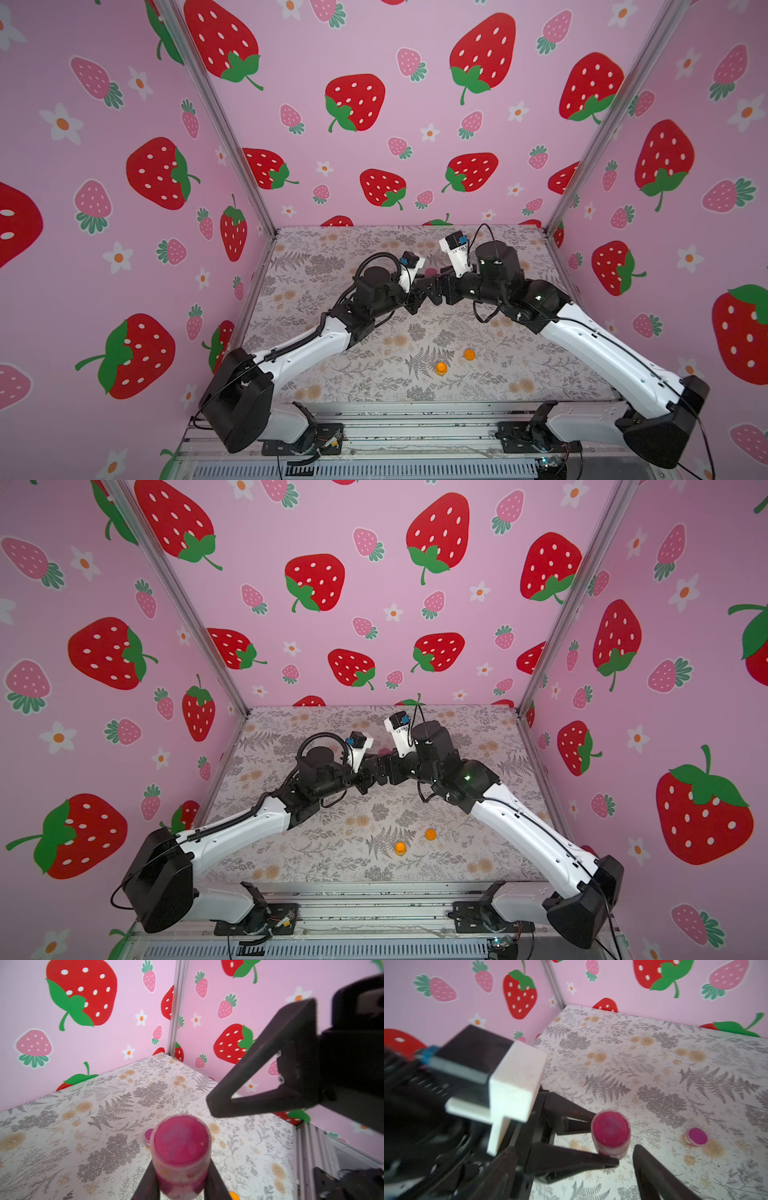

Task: Close the paint jar lid
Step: Screw the lid onto the paint jar.

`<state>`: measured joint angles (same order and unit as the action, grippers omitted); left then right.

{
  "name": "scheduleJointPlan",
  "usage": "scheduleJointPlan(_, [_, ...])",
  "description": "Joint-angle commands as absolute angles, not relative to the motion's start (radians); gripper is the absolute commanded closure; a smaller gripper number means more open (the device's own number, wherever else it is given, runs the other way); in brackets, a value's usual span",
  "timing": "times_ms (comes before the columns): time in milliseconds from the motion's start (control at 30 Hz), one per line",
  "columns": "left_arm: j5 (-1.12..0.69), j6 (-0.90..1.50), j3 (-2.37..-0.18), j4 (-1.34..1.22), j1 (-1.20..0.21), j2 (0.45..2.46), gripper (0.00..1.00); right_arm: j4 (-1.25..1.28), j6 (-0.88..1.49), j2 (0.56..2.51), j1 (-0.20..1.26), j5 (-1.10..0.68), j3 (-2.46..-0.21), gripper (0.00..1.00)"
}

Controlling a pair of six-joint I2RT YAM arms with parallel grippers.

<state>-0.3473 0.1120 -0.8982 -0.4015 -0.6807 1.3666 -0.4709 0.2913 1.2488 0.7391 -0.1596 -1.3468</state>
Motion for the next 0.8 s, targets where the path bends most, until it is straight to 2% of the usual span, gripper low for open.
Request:
scheduleJointPlan(0, [-0.542,0.127,-0.869,-0.421,-0.667,1.285,0.81,-0.629,0.188,1.196,0.644,-0.394,-1.419,0.09])
scheduleJointPlan(133, [-0.634,0.117,-0.856,-0.333,-0.674,1.218,0.80,-0.727,0.075,1.209,0.553,-0.579,-1.481,0.10])
scheduleJointPlan(233, [-0.687,0.126,-0.847,-0.314,-0.678,1.189,0.80,-0.828,-0.039,1.268,0.547,-0.650,-1.555,0.13])
scheduleJointPlan(567, [-0.699,0.140,-0.828,-0.321,-0.680,1.169,0.80,-0.895,-0.163,1.366,0.570,-0.726,-1.591,0.31])
scheduleJointPlan(767, [-0.696,0.138,-0.831,-0.322,-0.683,1.170,0.80,-0.864,-0.160,1.369,0.595,-0.723,-1.554,0.33])
